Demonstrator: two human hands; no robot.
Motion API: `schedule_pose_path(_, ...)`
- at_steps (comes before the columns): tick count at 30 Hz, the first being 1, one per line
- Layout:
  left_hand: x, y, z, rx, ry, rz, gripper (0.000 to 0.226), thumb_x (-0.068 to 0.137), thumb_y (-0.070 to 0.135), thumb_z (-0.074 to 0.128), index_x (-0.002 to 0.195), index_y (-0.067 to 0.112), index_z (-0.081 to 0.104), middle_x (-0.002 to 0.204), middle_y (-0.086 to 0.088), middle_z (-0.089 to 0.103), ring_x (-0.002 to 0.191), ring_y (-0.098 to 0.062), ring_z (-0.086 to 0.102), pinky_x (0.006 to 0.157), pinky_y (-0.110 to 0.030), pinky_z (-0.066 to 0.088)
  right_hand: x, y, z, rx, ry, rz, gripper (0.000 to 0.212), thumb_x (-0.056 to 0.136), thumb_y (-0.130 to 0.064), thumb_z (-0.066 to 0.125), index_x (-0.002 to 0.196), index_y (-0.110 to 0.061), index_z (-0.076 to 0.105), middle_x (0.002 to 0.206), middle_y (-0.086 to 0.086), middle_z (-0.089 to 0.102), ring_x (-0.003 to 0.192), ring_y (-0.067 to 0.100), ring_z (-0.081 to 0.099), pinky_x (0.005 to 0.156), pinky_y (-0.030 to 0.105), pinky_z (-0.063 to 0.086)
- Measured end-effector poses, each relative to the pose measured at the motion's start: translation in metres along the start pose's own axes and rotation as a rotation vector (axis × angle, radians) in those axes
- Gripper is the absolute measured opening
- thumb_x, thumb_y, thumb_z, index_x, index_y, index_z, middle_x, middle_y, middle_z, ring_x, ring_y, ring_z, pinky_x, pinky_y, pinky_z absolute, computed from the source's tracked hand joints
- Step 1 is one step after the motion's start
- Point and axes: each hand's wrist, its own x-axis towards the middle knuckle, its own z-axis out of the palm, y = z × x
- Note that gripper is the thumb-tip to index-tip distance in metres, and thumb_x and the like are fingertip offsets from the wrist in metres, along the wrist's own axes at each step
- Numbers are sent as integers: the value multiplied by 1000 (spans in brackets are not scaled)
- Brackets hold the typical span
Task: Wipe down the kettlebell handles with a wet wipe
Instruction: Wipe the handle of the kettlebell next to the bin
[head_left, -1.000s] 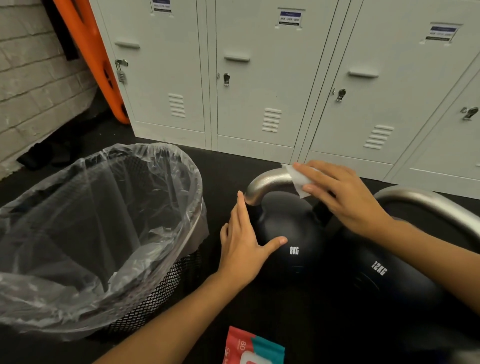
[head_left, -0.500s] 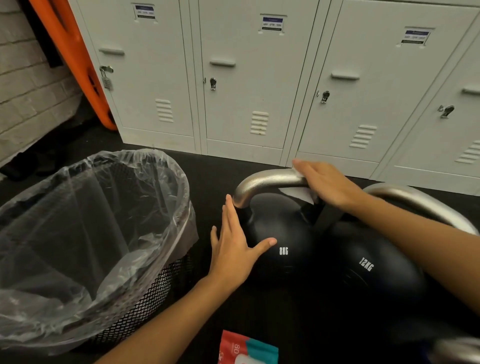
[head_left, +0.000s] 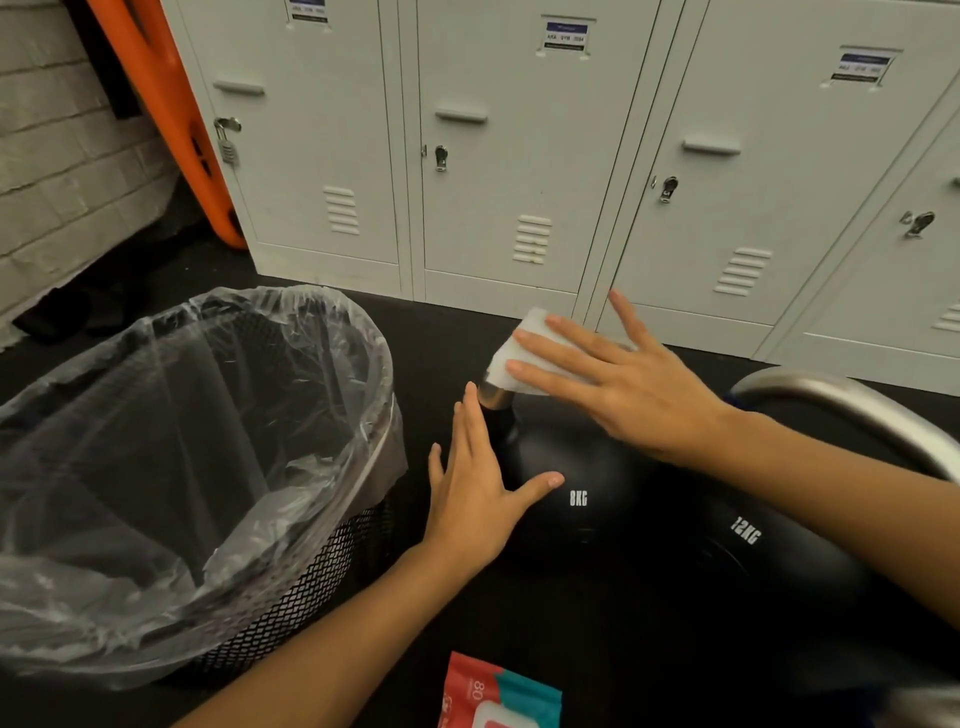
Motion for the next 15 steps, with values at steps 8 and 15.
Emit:
schedule_pose_path(8,-1,0,0,5,3,12,121,76,66,63,148,28,-26,163,7,-5,148,-9,0,121,-46,-1,-5,-5,-1,204,186,72,48,107,-34,35,145,-7,46,152,15,41,142,28,37,118,45,27)
schedule_pose_path(15,1,-2,0,22,10,9,121,74,70,61,148,29,-26,163,6,-5,149,-9,-2,121,-48,3,19,1,-1,263,151,-168,39,95,-9,43,127,-4,65,137,13,59,128,31,55,112,37,37)
